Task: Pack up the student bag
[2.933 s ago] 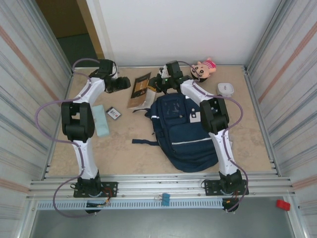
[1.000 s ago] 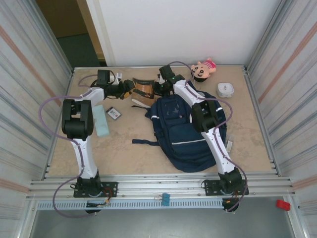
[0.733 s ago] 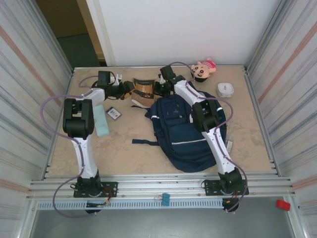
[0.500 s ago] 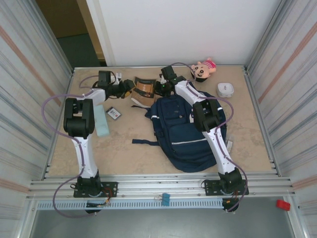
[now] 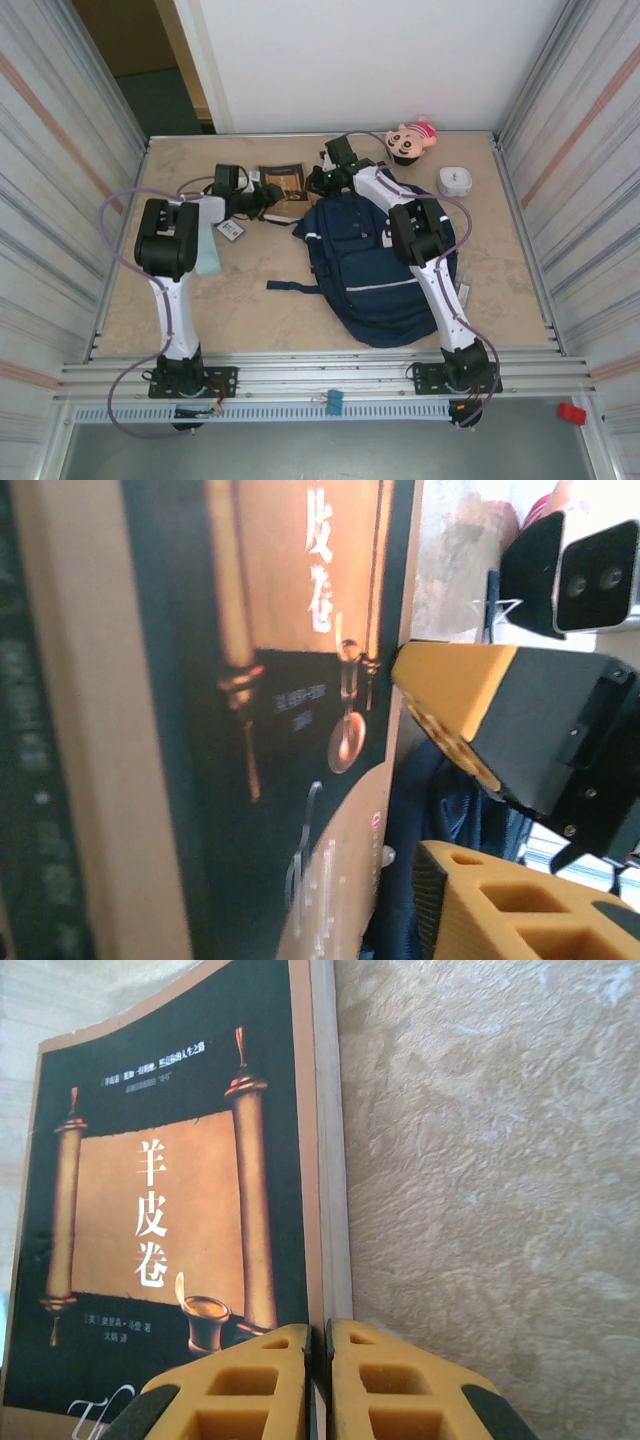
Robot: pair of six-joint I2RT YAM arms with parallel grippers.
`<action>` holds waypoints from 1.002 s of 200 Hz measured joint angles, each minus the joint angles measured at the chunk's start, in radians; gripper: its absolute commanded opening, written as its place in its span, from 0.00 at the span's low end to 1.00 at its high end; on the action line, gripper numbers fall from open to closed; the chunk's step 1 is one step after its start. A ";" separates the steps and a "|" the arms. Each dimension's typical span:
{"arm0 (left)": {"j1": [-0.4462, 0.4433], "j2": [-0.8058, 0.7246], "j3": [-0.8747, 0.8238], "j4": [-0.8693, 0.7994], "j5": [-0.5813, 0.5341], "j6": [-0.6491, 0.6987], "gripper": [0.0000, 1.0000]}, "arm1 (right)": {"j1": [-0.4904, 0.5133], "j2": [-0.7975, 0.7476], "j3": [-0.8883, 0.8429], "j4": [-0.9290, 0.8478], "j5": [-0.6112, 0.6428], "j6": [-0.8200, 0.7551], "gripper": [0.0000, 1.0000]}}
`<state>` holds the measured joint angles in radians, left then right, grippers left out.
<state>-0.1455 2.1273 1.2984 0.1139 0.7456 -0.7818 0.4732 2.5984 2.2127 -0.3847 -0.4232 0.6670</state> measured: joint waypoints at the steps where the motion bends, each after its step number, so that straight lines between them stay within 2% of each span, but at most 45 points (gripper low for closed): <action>1: 0.000 -0.001 0.000 -0.002 -0.001 0.002 0.41 | 0.000 0.000 0.000 0.001 0.000 0.000 0.16; 37: -0.001 -0.075 0.015 -0.134 -0.099 0.108 0.09 | 0.011 -0.031 -0.026 0.026 -0.020 0.011 0.45; 52: -0.004 -0.122 0.025 -0.185 -0.145 0.162 0.00 | 0.020 -0.061 -0.035 0.024 -0.023 0.007 0.52; 83: -0.007 -0.272 0.026 -0.285 -0.257 0.256 0.00 | 0.032 -0.177 -0.103 0.027 -0.011 -0.010 0.65; 96: -0.007 -0.345 0.021 -0.298 -0.285 0.280 0.00 | 0.033 -0.265 -0.175 0.049 0.005 -0.023 0.71; 116: -0.007 -0.480 -0.024 -0.274 -0.293 0.292 0.00 | 0.029 -0.429 -0.319 0.116 0.019 -0.032 0.75; 136: -0.018 -0.616 -0.105 -0.203 -0.240 0.293 0.00 | 0.018 -0.624 -0.509 0.212 0.018 -0.031 0.80; 167: -0.050 -0.798 -0.273 -0.029 -0.100 0.299 0.00 | -0.002 -0.913 -0.807 0.372 0.002 -0.041 0.86; 200: -0.107 -0.895 -0.346 0.039 0.020 0.344 0.00 | -0.009 -1.150 -1.032 0.448 -0.046 -0.076 0.94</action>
<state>-0.2527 1.2320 0.9524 0.1528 0.7658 -0.4377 0.4644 1.4483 1.1805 0.0631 -0.4694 0.5907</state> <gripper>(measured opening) 0.180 0.908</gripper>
